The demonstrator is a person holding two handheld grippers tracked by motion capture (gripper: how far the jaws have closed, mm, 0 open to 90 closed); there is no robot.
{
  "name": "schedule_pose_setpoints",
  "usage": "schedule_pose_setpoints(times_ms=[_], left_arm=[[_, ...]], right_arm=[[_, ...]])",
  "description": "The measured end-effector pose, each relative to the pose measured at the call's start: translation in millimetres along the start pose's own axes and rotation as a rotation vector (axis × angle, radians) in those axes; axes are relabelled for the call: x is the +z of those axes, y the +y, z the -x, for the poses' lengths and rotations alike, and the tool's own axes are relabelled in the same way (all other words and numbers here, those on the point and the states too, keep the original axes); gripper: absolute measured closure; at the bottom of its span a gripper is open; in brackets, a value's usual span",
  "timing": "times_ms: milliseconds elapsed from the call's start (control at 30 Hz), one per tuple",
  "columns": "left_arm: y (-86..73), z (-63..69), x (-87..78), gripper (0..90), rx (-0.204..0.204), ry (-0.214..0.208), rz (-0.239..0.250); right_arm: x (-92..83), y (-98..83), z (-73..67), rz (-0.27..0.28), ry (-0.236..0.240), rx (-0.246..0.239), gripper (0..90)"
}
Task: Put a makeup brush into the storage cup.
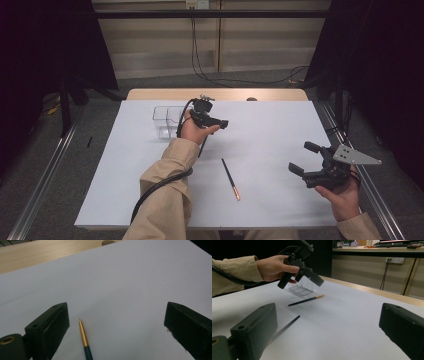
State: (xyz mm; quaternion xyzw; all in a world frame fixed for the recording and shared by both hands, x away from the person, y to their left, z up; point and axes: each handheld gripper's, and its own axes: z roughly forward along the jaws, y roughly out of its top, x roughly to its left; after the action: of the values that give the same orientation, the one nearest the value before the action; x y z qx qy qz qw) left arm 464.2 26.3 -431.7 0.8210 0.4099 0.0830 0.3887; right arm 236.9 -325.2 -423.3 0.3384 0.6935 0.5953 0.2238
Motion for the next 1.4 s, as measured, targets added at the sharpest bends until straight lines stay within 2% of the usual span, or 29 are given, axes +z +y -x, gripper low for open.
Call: schedule_pose_setpoints(times_ms=[167,300,400,600,667,733,800,967,1000,1033,1067,1267,1367,1400], left_arm=[[3.2,0.2,2.8,11.6,-0.005,0.008,-0.027],[6.3,0.1,4.9,17.1,-0.019,0.04,-0.071],[9.1,1.1,7.6,20.3,-0.001,0.049,-0.105],[12.7,2.7,11.1,29.9,-0.001,0.061,-0.153],[12.7,2.8,12.5,33.4,0.016,0.069,-0.17],[12.0,3.0,13.9,37.3,0.019,0.064,-0.161],[12.1,3.2,14.6,40.4,0.016,0.058,-0.176],[13.2,3.9,16.6,46.3,0.029,0.074,-0.199],[13.3,4.0,17.2,47.3,0.019,0.084,-0.204],[13.4,3.5,17.5,47.4,0.018,0.078,-0.216],[12.8,4.2,18.3,49.4,0.001,0.079,-0.217],[10.3,1.8,21.7,60.7,0.014,0.11,-0.256],[8.1,0.2,23.3,64.3,-0.015,0.119,-0.274],[7.4,-1.0,23.6,64.5,-0.01,0.128,-0.281]], right_arm=[[0.2,0.2,-0.6,0.001,0.003,-0.002,1.1],[-0.3,0.2,0.0,0.001,0.003,0.002,1.1],[-0.8,0.3,0.2,0.001,0.001,0.003,1.1],[-1.4,0.8,0.4,0.008,-0.001,0.002,1.1],[-1.2,0.6,0.3,0.008,0.002,0.004,1.1],[-1.0,0.3,0.2,0.007,0.005,0.006,1.1],[-0.7,0.4,0.0,0.005,0.004,0.004,1.1],[-1.0,0.6,-0.2,0.005,0.004,0.004,1.1],[-1.0,0.5,0.1,0.007,0.007,0.005,1.1],[-1.0,0.4,0.2,0.007,0.006,0.005,1.1],[-1.1,0.4,0.3,0.007,0.007,0.005,1.1],[-0.5,0.2,-0.4,0.004,0.008,0.003,1.1],[-0.6,0.2,-0.4,0.005,0.01,0.003,1.1],[-0.6,0.2,-0.3,0.005,0.009,0.001,1.1]])
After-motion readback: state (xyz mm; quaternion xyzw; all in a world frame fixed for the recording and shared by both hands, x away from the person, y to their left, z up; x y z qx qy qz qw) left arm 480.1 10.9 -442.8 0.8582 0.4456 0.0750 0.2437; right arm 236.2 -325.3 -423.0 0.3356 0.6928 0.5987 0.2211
